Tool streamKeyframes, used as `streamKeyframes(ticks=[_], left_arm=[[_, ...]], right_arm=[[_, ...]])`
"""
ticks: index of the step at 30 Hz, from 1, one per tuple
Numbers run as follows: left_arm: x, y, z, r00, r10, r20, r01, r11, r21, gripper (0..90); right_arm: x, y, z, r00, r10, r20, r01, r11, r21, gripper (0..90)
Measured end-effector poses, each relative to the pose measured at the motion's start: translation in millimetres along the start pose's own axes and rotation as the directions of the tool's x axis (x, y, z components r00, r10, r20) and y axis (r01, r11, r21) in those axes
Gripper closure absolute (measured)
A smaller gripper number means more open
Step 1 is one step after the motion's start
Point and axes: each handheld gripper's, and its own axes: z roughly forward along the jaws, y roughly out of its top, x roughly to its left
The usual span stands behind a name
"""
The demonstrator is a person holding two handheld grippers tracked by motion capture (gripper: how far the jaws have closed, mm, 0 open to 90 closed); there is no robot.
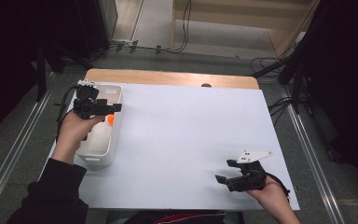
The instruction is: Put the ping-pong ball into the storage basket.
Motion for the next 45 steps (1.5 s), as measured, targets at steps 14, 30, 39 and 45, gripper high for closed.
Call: streamKeyframes(ticks=[14,30,39,45], left_arm=[[-20.2,2.7,7.4,0.9979,0.042,0.049,-0.042,0.9991,0.0,27.9],[-40.1,1.3,13.3,0.988,0.093,0.124,-0.092,0.9957,-0.009,24.1],[-52.1,0.9,17.6,0.9805,0.113,0.161,-0.113,0.9935,-0.011,24.1],[-55.8,-0.6,19.6,0.9786,0.114,0.171,-0.112,0.9935,-0.022,24.1]], right_arm=[[-0.1,-0.6,-0.9,1.0,0.001,0.0,-0.001,1.0,-0.001,20.7],[-0.2,-0.5,-1.1,1.0,0.002,0.0,-0.002,1.0,-0.001,20.7],[-0.4,-0.5,-1.7,1.0,0.005,0.001,-0.005,1.0,-0.01,20.7],[-0.1,-0.6,-1.2,1.0,-0.001,0.006,0.001,1.0,-0.001,20.7]])
